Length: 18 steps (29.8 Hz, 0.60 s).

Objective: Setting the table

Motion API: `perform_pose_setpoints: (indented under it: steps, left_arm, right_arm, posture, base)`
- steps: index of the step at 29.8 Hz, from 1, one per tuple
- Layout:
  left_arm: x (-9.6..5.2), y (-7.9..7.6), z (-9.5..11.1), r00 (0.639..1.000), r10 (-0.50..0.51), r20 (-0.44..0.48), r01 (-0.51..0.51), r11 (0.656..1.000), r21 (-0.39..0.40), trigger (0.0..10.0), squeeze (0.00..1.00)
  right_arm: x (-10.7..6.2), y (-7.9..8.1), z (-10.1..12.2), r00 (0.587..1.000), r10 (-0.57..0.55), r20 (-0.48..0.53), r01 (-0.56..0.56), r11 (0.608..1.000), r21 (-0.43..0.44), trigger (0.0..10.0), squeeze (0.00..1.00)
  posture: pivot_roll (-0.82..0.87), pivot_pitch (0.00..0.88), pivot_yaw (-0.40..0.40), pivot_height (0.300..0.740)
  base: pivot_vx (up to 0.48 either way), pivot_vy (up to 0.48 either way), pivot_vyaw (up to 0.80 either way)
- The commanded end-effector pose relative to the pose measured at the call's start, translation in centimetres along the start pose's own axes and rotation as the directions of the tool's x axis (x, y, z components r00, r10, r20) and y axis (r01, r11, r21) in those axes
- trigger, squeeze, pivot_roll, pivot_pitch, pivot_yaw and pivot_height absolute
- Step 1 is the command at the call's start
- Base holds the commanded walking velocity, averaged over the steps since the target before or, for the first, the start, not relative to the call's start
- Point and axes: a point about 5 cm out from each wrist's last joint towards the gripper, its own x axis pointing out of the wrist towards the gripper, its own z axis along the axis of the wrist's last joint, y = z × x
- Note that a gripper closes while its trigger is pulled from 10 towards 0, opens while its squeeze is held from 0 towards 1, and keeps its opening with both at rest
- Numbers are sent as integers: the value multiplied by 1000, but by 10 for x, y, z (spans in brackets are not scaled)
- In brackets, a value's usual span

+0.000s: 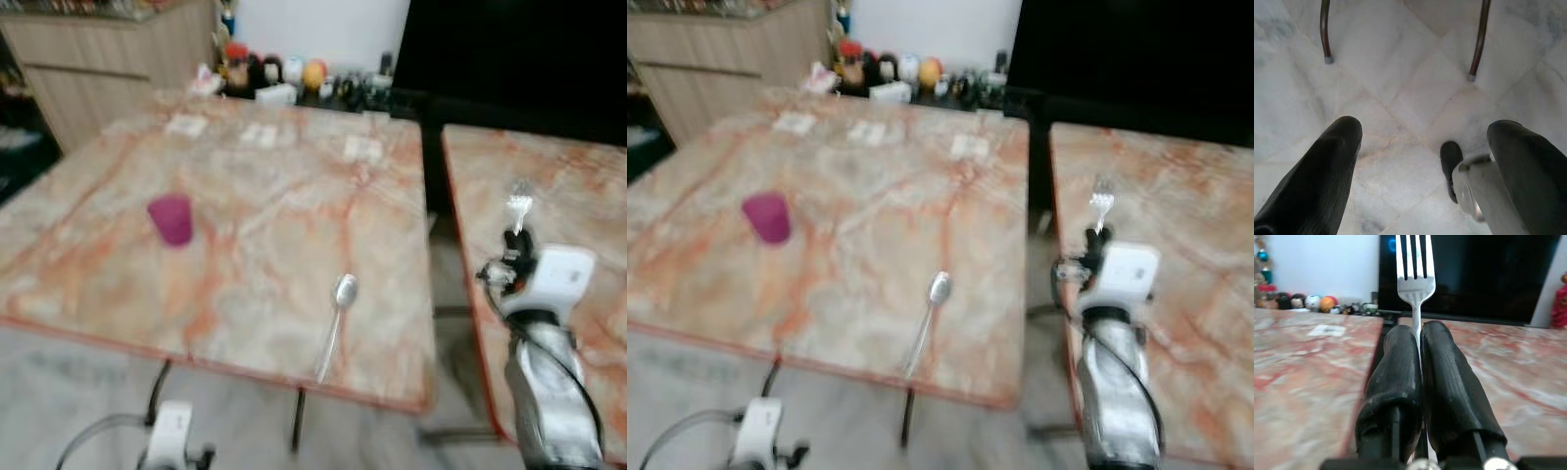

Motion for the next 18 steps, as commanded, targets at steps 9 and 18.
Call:
perform_pose_setpoints:
  steps: [9,18]
  left_arm:
    - [2,-7,6,1000,-21,13,21,1000,10,10000,0]
    - [2,-6,7,1000,-15,13,15,1000,1,10000,0]
  right_arm:
    - [-3,-11,0,999,-46,7,46,999,5,10000,0]
    - [1,-7,2,1000,-20,7,20,1000,-8,10000,0]
  posture:
    - [15,0,-16,740]
    - [18,0,-20,740]
  base:
    - [0,-480,-168]
    - [0,-480,0]
